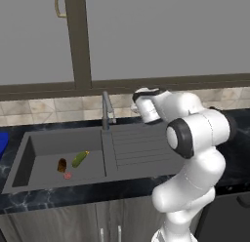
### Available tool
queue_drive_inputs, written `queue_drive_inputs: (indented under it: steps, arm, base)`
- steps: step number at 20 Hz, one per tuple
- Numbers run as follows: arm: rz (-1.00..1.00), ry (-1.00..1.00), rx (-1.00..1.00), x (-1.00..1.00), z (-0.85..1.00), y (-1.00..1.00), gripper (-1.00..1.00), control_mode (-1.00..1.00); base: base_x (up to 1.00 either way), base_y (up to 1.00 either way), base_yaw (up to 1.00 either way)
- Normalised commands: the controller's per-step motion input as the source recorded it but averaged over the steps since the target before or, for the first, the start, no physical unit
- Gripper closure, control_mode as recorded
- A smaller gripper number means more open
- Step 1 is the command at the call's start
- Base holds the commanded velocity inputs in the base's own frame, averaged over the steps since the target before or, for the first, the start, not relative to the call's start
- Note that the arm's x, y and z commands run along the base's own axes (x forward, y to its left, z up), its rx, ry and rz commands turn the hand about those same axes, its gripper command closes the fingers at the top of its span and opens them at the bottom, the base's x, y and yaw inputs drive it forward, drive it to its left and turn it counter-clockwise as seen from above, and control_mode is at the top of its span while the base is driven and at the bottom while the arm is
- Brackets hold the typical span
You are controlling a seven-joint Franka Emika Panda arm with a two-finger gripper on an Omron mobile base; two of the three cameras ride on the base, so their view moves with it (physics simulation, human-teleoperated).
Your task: Pick up all produce items and place them in the sink. Turn on the sink faucet to wash them. Then turn the sink off and put them in the tray.
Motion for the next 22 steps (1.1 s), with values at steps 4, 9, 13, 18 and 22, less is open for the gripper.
queue_drive_inputs:
  steps: [4, 9, 13, 18, 22]
  arm:
    - [0.00, 0.15, -0.04, -0.70, 1.00, -0.06, -1.00, -1.00]
    - [0.00, 0.27, 0.00, -0.56, 1.00, 0.00, -1.00, -1.00]
    - [0.00, 0.28, 0.00, -0.50, 1.00, 0.00, -1.00, -1.00]
    - [0.00, 0.26, -0.01, -0.62, 0.76, 0.01, -1.00, -1.00]
    - [0.00, 0.23, -0.01, -0.81, 0.07, 0.11, -1.00, -1.00]
  base:
    - [0.00, 0.00, 0.00]
    - [0.00, 0.00, 0.00]
    - [0.00, 0.00, 0.00]
    - [0.00, 0.00, 0.00]
    - [0.00, 0.00, 0.00]
